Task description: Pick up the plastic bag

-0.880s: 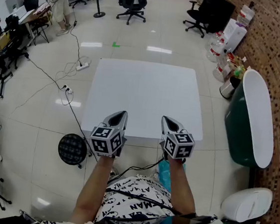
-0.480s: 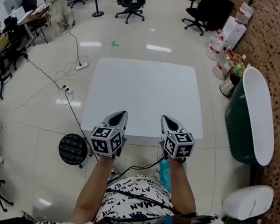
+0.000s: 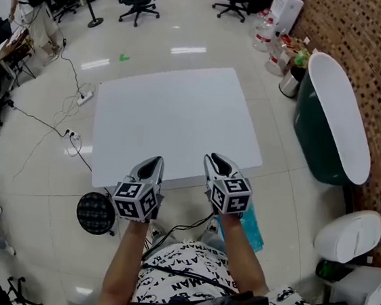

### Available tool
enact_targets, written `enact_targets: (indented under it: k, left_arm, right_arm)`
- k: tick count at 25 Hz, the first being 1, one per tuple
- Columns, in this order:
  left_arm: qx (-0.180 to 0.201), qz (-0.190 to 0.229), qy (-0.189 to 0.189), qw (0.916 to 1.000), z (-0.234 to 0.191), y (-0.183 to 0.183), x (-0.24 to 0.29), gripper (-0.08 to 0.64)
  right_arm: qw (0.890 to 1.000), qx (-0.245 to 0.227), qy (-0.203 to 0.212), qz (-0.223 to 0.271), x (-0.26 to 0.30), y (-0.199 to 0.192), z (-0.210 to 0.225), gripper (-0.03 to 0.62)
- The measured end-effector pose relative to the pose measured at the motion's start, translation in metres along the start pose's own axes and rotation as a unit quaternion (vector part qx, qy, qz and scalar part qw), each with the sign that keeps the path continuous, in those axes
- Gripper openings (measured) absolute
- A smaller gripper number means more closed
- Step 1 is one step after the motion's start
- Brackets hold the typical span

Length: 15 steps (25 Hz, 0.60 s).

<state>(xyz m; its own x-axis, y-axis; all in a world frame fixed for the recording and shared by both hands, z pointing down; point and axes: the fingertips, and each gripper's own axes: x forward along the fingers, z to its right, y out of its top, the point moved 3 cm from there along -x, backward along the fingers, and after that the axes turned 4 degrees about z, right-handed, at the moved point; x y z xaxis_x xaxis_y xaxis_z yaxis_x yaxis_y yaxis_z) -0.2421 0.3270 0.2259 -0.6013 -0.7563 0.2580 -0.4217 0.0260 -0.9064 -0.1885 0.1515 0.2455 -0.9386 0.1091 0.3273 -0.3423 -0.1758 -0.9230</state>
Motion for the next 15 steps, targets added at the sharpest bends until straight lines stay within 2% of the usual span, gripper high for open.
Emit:
enact_targets:
  k: [3, 8, 10, 15]
  left_arm:
    - [0.01, -0.03, -0.039, 0.9987, 0.036, -0.018, 0.022, 0.0]
    - [0.025, -0.081, -0.094, 0.9919, 0.098, -0.054, 0.063, 0.0]
    - [0.029, -0.111, -0.118, 0.9863, 0.123, -0.075, 0.074, 0.0]
    - [0.054, -0.165, -0.178, 0.9686, 0.183, -0.134, 0.103, 0.0]
  right_arm:
    - [0.999, 0.029, -0.037, -0.004, -0.024, -0.017, 0.033, 0.094]
    - [0.992, 0.076, -0.099, -0.008, -0.07, -0.05, 0.105, 0.094]
    - [0.986, 0.105, -0.125, -0.019, -0.095, -0.073, 0.132, 0.21]
    - [0.969, 0.144, -0.191, -0.057, -0.144, -0.141, 0.197, 0.21]
